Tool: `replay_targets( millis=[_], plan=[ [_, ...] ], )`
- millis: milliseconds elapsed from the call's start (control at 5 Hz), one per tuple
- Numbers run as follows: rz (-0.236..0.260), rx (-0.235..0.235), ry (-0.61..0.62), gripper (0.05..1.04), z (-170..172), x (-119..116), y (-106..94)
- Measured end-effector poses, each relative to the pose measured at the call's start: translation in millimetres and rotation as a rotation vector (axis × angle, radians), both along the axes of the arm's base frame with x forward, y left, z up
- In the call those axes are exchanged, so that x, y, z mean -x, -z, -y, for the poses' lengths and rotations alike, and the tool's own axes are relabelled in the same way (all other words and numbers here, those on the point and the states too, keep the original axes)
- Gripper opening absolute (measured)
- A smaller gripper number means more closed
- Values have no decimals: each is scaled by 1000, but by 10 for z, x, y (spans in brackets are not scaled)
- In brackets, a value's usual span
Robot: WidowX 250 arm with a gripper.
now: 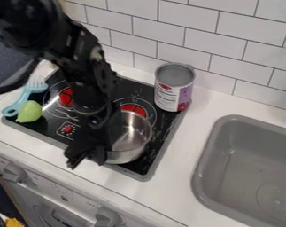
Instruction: Move the silver bowl to the upper left side of the stove
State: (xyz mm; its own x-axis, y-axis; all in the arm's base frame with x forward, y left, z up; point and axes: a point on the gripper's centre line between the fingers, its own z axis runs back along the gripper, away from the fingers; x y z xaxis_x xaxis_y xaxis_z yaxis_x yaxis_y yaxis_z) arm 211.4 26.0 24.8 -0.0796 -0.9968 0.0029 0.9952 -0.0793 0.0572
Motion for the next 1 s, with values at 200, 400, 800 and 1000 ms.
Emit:
replay_targets(
  millis=[200,400,800,1000],
  plan=[
    [6,27,-40,83,-104,-71,-214],
    [48,42,-98,83,-270,-223,-415],
    [136,-3,-222,83,-773,-725,-581],
    [127,-13,-266,83,-933,-908,-504]
  ],
)
